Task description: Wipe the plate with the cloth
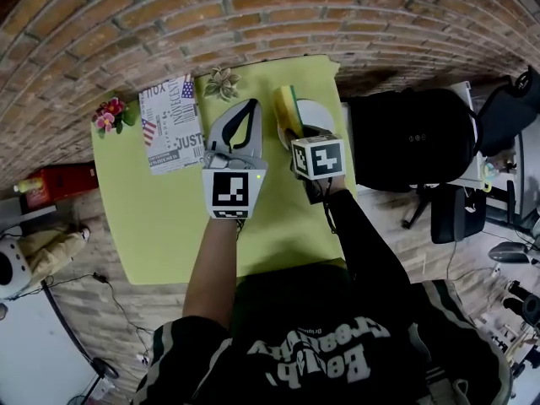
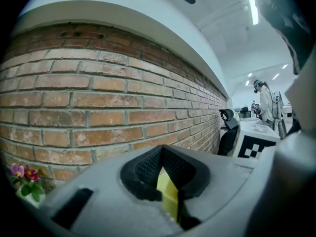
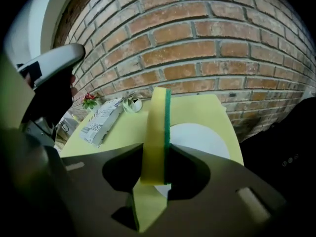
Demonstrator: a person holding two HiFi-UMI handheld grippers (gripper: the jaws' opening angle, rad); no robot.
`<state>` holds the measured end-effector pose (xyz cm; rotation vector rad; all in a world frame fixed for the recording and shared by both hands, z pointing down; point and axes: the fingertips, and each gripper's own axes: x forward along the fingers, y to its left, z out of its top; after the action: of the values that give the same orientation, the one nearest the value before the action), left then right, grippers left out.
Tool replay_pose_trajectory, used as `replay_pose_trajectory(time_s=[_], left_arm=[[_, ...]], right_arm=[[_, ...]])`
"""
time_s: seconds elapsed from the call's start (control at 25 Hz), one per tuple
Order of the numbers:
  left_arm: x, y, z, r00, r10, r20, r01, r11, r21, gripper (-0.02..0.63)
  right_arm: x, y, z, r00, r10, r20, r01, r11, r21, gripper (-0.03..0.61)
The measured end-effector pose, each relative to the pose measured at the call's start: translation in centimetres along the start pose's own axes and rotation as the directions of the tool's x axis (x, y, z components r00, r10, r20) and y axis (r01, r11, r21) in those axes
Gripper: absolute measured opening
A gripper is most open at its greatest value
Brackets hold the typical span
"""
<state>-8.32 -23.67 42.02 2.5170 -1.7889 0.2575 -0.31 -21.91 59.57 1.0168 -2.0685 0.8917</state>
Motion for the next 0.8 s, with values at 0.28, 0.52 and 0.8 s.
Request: replay_pose_trajectory(time_s=[0.28, 0.52, 0.8], left_arm=[[-0.1, 0.3, -0.9, 1.000, 0.004, -0.014, -0.004, 1.000, -0.009, 0.003], [0.5, 0.0, -0.9, 1.000, -0.006, -0.013, 0.006, 1.000, -0.004, 0.003], [1.4, -1.3, -1.1, 1.000, -0.023, -0.019, 0.023, 1.000, -0.007, 0.003]], right_arm=[[1.2, 0.1, -0.6, 0.996, -0.014, -0.086, 0.014, 1.000, -0.001, 0.138], [0.9, -1.8, -1.0, 0.991, -0.047, -0.127, 0.052, 0.998, 0.034, 0.141], [-0.4, -5.0, -1.4, 0.982, -0.110, -0.156, 0.121, 0.991, 0.060, 0.143]])
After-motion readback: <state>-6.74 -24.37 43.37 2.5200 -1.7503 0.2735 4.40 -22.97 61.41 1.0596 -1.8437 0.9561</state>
